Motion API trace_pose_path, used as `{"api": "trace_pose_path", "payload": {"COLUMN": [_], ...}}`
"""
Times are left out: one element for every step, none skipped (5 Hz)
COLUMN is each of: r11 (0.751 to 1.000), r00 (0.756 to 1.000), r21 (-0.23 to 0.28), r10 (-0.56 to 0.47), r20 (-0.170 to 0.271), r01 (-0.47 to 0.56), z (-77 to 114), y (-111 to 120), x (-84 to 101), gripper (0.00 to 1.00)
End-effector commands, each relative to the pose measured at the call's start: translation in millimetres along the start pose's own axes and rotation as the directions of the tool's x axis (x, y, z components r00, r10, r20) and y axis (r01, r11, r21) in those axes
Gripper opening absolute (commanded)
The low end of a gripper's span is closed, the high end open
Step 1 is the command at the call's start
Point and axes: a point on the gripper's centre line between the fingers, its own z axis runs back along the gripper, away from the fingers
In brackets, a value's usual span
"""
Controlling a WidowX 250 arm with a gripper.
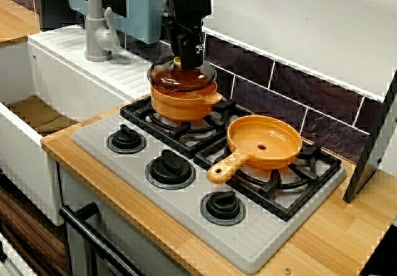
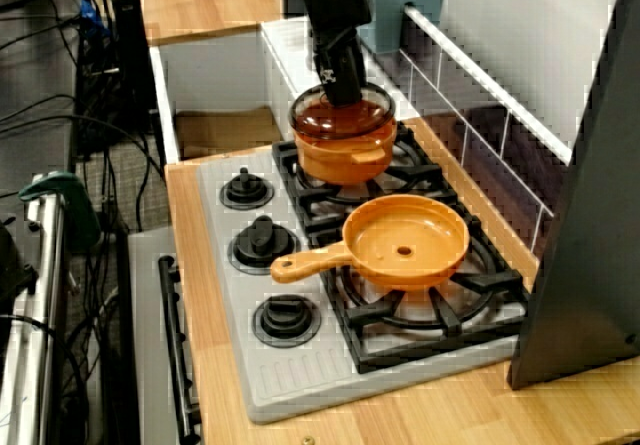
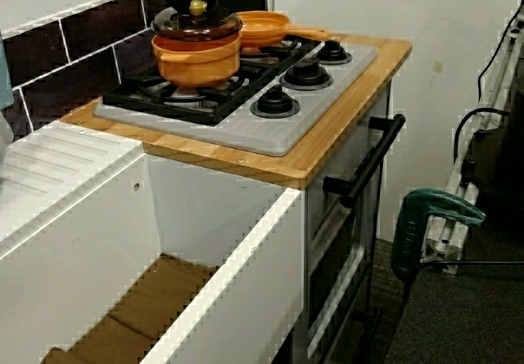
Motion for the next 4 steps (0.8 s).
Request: {"api": "trace_pose_path", "payload": {"r11": [1.0,1.0,1.0,1.0], "r00": [1.0,1.0,1.0,1.0], "r21": [0.028,0.023,0.014,0.006], "r10": [-0.001,-0.012,-0.011,-0.001], "r20": [0.031,0.018,0.016,0.016], "r01": [0.0,0.011,0.01,0.001], "z": [9.0,10.0,13.2,16.7], "y": [-1.5,-2.7,-0.7,2.7], "x": [2.0,0.8,0.6,1.6], "gripper": [0.11,1.0,1.0,1.0]}}
